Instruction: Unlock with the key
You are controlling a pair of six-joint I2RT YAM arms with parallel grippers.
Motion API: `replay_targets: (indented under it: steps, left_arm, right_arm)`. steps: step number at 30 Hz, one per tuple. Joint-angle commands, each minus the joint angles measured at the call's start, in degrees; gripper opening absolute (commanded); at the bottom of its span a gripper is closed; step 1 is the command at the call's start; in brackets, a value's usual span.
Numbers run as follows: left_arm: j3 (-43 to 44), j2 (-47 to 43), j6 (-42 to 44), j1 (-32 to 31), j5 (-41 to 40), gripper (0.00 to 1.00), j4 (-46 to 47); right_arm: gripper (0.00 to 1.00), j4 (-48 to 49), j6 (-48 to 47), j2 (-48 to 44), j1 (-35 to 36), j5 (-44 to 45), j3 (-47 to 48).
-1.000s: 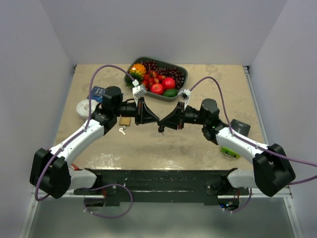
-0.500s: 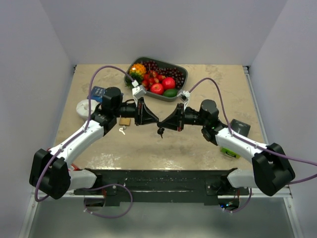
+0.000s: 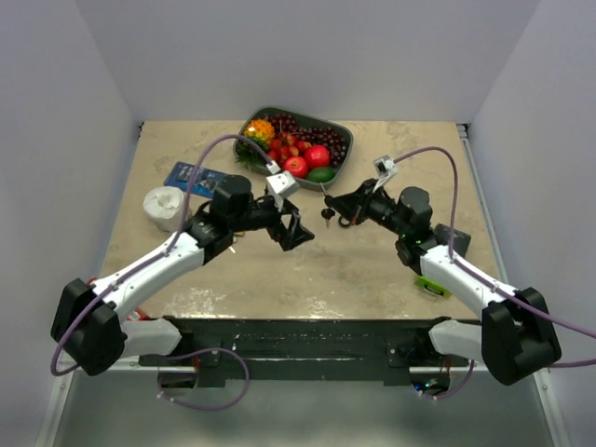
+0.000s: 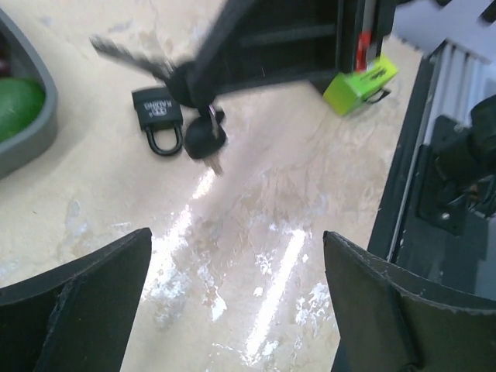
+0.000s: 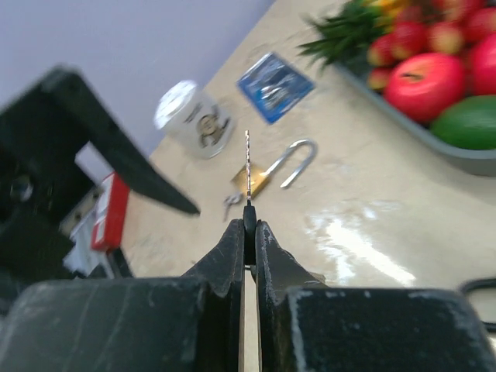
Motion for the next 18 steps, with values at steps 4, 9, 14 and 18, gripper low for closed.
replay_targets:
  steps: [4, 9, 14, 18]
  left_arm:
    - [7.5, 12.8, 4.2, -5.6, -12.2, 0.96, -3.3]
    - [15.7, 23.7, 4.7, -8.1, -16.5, 0.97, -4.6]
    - [23.5, 34.0, 4.2, -8.5, -15.2, 0.97, -3.9]
    - [29.0, 41.7, 4.7, -9.0, -16.4, 0.97, -5.4]
  right_arm:
    - [0.0, 0.5, 4.6, -4.0, -10.4, 6.8, -2.3]
    - [0.0, -2.8, 4.3, -9.8, -14.6, 5.8, -2.3]
    - [0.0, -11.4, 5.1, -19.0, -15.0, 10.6, -3.1]
    - [0.0, -13.2, 7.4, -27.5, -14.9, 11.6, -5.5]
